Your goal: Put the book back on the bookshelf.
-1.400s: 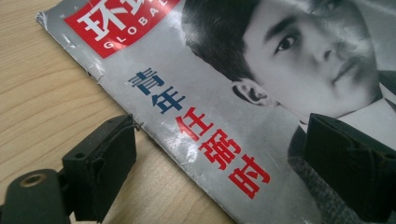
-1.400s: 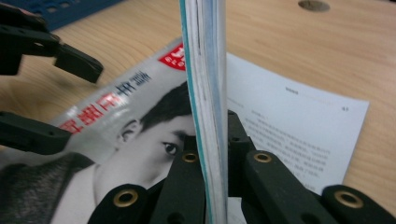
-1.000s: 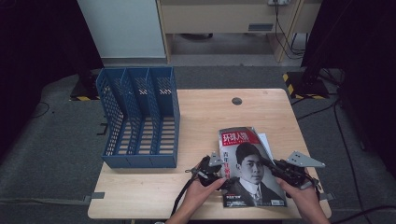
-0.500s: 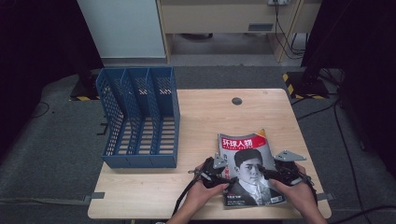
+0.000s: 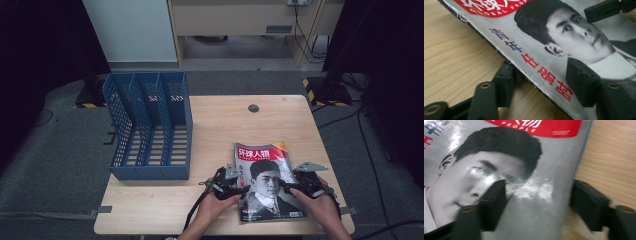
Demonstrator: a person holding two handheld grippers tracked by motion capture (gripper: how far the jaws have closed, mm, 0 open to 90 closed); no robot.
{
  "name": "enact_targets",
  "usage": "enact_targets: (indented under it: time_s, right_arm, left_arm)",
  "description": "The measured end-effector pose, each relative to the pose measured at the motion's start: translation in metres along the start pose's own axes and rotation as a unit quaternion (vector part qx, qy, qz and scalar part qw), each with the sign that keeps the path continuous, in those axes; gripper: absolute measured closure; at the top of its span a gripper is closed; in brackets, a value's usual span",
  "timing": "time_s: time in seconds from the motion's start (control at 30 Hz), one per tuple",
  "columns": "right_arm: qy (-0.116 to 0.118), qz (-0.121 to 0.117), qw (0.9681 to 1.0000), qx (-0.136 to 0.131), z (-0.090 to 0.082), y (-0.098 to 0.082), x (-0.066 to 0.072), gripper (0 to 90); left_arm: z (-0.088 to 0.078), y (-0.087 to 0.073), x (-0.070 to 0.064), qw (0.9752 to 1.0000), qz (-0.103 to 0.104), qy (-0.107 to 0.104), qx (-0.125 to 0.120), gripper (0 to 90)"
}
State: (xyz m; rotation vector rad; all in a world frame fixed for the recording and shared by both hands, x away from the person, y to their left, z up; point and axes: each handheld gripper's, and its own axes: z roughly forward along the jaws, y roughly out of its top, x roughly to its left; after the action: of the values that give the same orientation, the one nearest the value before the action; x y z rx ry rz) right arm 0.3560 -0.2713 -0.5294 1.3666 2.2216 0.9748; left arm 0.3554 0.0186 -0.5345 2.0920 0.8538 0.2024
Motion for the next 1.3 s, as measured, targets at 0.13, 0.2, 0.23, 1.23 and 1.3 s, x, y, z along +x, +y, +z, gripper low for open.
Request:
enact_targets:
  time_s: [0.13, 0.2, 0.23, 1.23, 1.3]
  right_arm:
    - [0.007, -0.008, 0.9999, -0.003, -0.004, -0.002, 0.005, 44.9]
    - [0.004, -0.014, 0.9999, -0.003, -0.005, -0.002, 0.008, 50.2]
    - [0.005, -0.015, 0.9999, -0.002, -0.006, -0.002, 0.009, 51.9]
    - [0.041, -0.011, 0.9991, -0.004, 0.005, 0.003, 0.015, 40.1]
    - [0.04, -0.012, 0.9991, -0.01, 0.008, 0.004, 0.014, 40.8]
  left_arm:
    - [-0.001, 0.0, 0.002, 1.0, -0.003, -0.004, -0.002, 49.5]
    - [-0.003, 0.0, 0.004, 1.0, -0.005, -0.004, -0.005, 52.1]
    - [-0.004, 0.0, 0.005, 1.0, -0.007, -0.003, -0.006, 53.1]
    - [-0.011, 0.026, 0.022, 0.9993, 0.001, -0.037, -0.004, 42.6]
    - [-0.009, 0.031, 0.026, 0.9992, 0.001, -0.04, -0.002, 42.8]
